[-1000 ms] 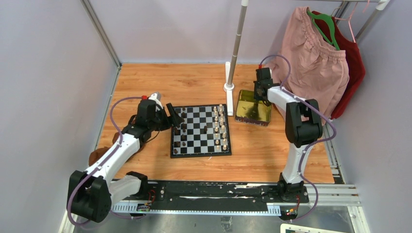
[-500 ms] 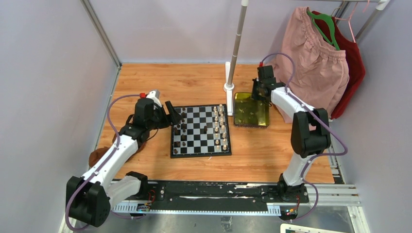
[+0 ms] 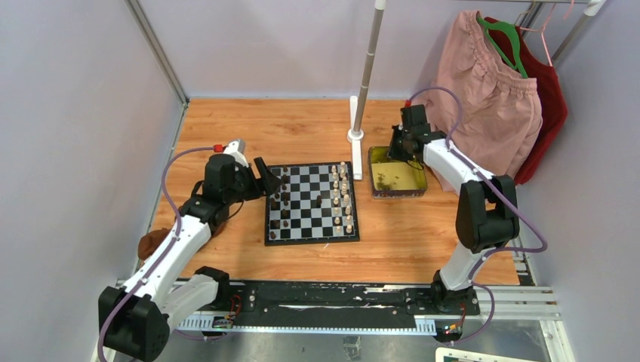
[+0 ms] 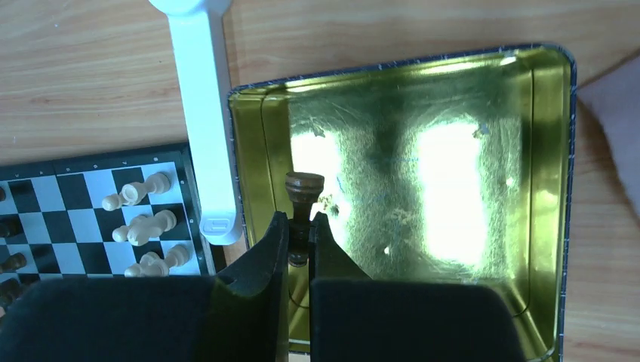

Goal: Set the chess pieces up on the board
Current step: Pick up the chess piece from the storage box.

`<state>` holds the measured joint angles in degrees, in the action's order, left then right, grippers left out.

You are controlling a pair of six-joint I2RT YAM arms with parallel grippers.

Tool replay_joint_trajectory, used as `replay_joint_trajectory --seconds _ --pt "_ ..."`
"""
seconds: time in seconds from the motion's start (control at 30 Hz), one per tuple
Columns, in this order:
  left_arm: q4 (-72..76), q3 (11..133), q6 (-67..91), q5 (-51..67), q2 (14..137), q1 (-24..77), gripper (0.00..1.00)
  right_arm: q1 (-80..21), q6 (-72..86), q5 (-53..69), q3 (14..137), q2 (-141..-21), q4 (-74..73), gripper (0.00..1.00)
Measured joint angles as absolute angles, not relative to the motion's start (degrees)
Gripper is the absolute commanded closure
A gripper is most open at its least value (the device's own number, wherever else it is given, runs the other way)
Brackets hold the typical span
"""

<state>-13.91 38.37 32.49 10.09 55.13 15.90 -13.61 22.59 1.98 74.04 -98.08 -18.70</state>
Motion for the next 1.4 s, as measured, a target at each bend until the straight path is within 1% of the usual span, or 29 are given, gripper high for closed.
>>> replay_joint_trajectory --seconds 0.4,0.73,0.93,1.17,1.4 --pt "-14.74 38.37 32.27 10.31 53.52 15.90 0.22 -9.39 29.54 8.16 69.76 -97.76 -18.61 1.00" --pt "-14.57 38.37 32.29 12.53 53.89 15.90 0.22 -10.26 36.45 19.94 68.31 -90.74 -18.11 1.00" --pt "-12.47 38.37 33.01 14.57 54.26 15.90 0.22 -16.97 40.99 25.61 68.10 -88.66 -17.32 1.00" --pt "-9.37 39.09 35.53 18.59 56.73 16.12 0.22 -24.84 42.00 33.65 68.10 -88.79 -14.52 1.00" --pt "-5.45 42.13 39.11 22.31 59.96 16.75 0.22 -30.24 39.92 43.57 71.92 -92.62 -13.06 1.00"
